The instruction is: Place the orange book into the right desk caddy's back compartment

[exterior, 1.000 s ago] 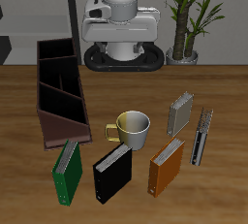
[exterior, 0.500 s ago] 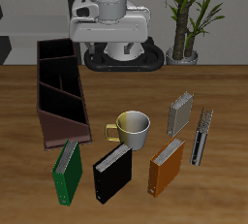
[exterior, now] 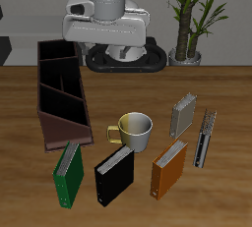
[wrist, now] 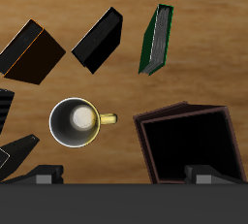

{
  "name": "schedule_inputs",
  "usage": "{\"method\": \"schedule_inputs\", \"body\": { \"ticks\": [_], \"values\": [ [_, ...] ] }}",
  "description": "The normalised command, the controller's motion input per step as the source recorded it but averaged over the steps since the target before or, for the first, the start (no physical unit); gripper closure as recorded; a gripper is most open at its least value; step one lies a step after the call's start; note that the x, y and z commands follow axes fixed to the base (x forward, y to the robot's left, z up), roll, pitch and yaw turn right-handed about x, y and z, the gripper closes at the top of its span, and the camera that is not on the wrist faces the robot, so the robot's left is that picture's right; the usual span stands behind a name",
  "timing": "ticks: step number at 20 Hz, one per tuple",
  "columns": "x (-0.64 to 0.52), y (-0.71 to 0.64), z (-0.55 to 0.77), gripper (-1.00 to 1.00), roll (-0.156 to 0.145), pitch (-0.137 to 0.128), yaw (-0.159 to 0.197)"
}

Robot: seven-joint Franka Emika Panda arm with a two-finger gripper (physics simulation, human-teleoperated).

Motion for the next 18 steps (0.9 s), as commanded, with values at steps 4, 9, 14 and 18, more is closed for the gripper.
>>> {"method": "schedule_inputs", "body": {
  "ticks": [4,9,14,18],
  "values": [
    [0.28,0.39,0.10,-1.00,-0.014,-0.001,-0.048],
    [0.17,0.49,0.05,-1.00,0.014,-0.015,-0.034],
    [0.21,0.41,0.07,-1.00,0.013,-0.018,-0.040],
    [0.26,0.33,0.08,-1.00,0.012,-0.039,-0.063]
  ]
}}
